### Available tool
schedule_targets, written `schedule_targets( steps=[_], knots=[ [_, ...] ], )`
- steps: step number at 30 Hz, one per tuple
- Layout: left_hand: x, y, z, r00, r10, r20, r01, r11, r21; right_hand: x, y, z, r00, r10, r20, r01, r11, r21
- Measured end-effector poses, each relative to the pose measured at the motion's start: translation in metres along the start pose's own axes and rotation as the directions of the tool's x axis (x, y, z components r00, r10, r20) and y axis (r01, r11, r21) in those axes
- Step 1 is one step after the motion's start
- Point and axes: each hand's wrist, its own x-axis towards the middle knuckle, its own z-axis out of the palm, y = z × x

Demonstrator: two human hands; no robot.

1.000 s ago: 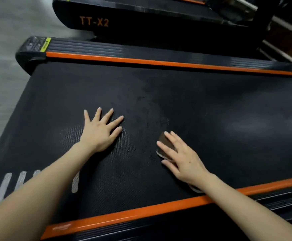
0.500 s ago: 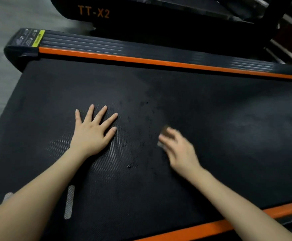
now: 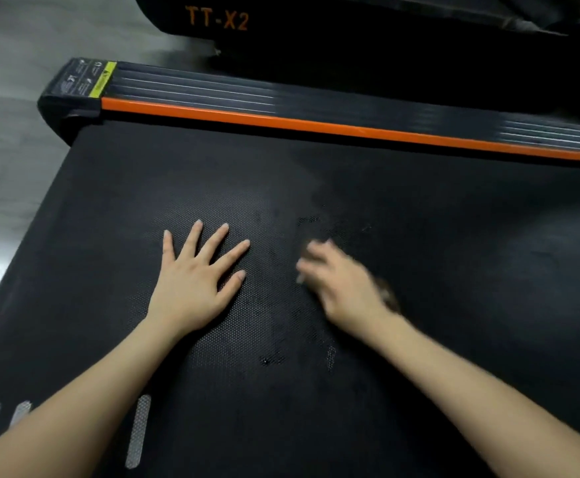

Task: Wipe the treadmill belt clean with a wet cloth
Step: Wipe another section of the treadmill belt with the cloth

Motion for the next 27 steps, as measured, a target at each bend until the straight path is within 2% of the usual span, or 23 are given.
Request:
schedule_targets(
  steps=[2, 4, 5, 6, 8, 10, 11, 12, 13, 15, 17, 18, 20, 22, 23, 25, 27],
  knots=[
    [-0.001, 0.0, 0.0, 1.0, 0.003, -0.005, -0.003, 1.0, 0.006, -0.034, -0.026, 0.003, 0.958, -0.253, 0.135, 0.247, 0.967, 0.06],
    [-0.001, 0.001, -0.001, 1.0, 0.0, -0.003, 0.0, 1.0, 0.005, -0.028, -0.013, 0.0, 0.922, -0.351, 0.165, 0.345, 0.936, 0.067],
    [-0.001, 0.001, -0.001, 1.0, 0.0, -0.002, 0.0, 1.0, 0.003, -0.013, 0.003, 0.0, 0.925, -0.359, 0.126, 0.357, 0.933, 0.039],
    [-0.001, 0.001, -0.001, 1.0, -0.002, -0.003, 0.002, 1.0, 0.0, 0.006, 0.019, 0.001, 0.953, -0.292, 0.081, 0.291, 0.956, 0.027],
    [0.0, 0.001, 0.0, 1.0, -0.006, -0.002, 0.006, 1.0, -0.003, 0.051, 0.053, -0.002, 0.999, 0.029, -0.026, -0.029, 0.999, -0.03],
    [-0.001, 0.0, 0.0, 1.0, -0.01, -0.002, 0.01, 1.0, 0.0, 0.074, 0.063, -0.004, 0.952, 0.305, -0.038, -0.306, 0.952, -0.024],
    [0.0, 0.0, 0.001, 1.0, -0.01, 0.0, 0.01, 1.0, 0.002, 0.073, 0.053, -0.001, 0.946, 0.322, -0.04, -0.323, 0.946, -0.016],
    [0.0, 0.0, 0.001, 1.0, -0.007, 0.005, 0.007, 1.0, 0.005, 0.064, 0.034, 0.002, 0.968, 0.245, -0.048, -0.245, 0.97, 0.002],
    [0.0, 0.0, 0.001, 1.0, -0.006, 0.005, 0.006, 1.0, 0.008, 0.048, 0.014, 0.006, 0.995, 0.088, -0.047, -0.087, 0.996, 0.027],
    [0.0, 0.0, 0.002, 1.0, -0.001, 0.002, 0.001, 1.0, 0.01, 0.009, -0.026, 0.008, 0.971, -0.235, 0.046, 0.23, 0.969, 0.087],
    [0.0, 0.0, 0.001, 1.0, 0.003, -0.004, -0.003, 1.0, 0.015, 0.006, -0.028, 0.001, 0.937, -0.329, 0.12, 0.32, 0.943, 0.086],
    [0.0, 0.0, 0.001, 1.0, 0.002, -0.005, -0.002, 1.0, 0.017, 0.016, -0.014, -0.002, 0.949, -0.288, 0.129, 0.285, 0.958, 0.041],
    [-0.001, -0.001, 0.001, 1.0, -0.001, -0.005, 0.001, 1.0, 0.01, 0.039, 0.021, -0.011, 0.992, -0.098, 0.083, 0.107, 0.987, -0.12],
    [-0.002, 0.0, 0.0, 1.0, -0.008, -0.002, 0.008, 1.0, 0.004, 0.042, 0.044, -0.024, 0.983, 0.086, 0.164, -0.052, 0.978, -0.202],
    [-0.001, 0.0, 0.0, 1.0, -0.01, 0.003, 0.01, 1.0, 0.004, 0.034, 0.051, -0.028, 0.971, 0.116, 0.21, -0.066, 0.971, -0.232],
    [0.0, -0.001, -0.002, 1.0, -0.011, 0.015, 0.011, 1.0, -0.002, 0.014, 0.061, -0.035, 0.967, 0.076, 0.243, -0.01, 0.964, -0.264],
    [0.0, -0.001, -0.005, 0.999, -0.022, 0.028, 0.023, 0.999, -0.034, 0.009, 0.067, -0.039, 0.971, 0.034, 0.237, 0.016, 0.978, -0.206]
  ],
)
